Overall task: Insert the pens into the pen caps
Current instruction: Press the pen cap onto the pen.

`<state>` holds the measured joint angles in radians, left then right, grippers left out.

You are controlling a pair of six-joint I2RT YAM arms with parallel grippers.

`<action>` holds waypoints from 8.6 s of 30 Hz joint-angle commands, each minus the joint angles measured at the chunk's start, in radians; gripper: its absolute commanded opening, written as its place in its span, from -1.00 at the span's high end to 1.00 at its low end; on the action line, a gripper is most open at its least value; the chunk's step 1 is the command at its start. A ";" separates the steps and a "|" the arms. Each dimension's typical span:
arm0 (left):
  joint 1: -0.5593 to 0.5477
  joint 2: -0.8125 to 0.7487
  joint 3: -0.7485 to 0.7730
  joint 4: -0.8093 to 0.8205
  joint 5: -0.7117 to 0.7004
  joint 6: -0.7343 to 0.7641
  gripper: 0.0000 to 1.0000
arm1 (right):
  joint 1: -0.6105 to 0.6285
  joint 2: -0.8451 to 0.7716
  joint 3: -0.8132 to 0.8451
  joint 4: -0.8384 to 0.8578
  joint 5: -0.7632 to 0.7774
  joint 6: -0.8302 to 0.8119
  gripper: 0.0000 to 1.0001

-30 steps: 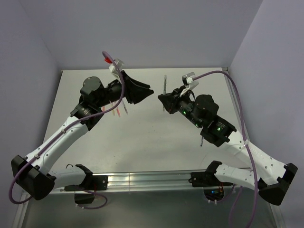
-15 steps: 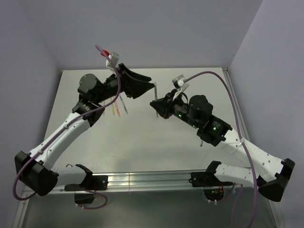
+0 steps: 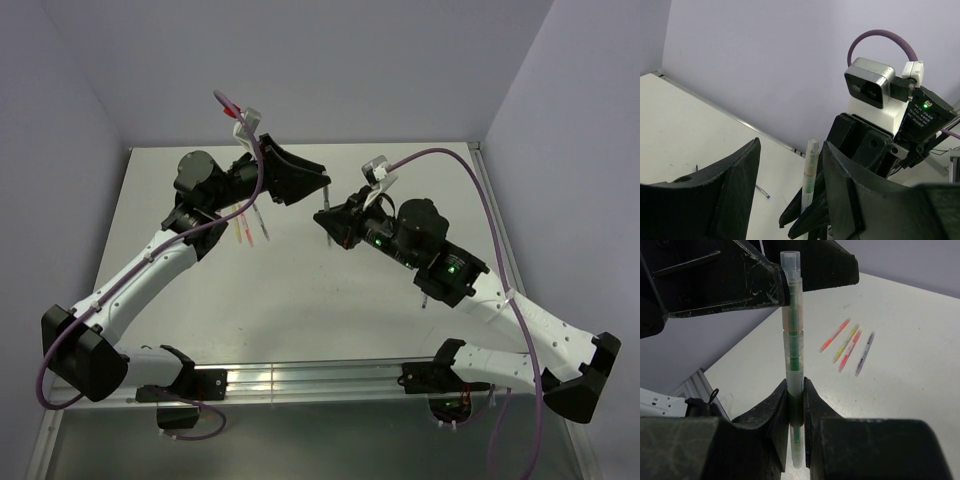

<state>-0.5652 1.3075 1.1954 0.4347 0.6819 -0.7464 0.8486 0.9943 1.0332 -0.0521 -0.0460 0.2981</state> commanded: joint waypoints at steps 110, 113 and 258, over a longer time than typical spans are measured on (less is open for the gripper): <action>-0.107 -0.203 -0.080 -0.275 -0.342 0.226 0.99 | -0.013 0.103 0.180 -0.038 0.080 -0.051 1.00; -0.069 -0.220 -0.092 -0.214 -0.289 0.196 0.99 | -0.013 0.090 0.162 -0.019 0.009 -0.056 1.00; 0.151 -0.163 -0.071 0.454 0.331 -0.159 -0.34 | -0.069 0.032 0.082 0.113 -0.641 -0.093 1.00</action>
<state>-0.3912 1.1397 1.0733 0.8318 0.9588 -0.8967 0.7807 1.0302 1.0916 0.0360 -0.6758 0.2188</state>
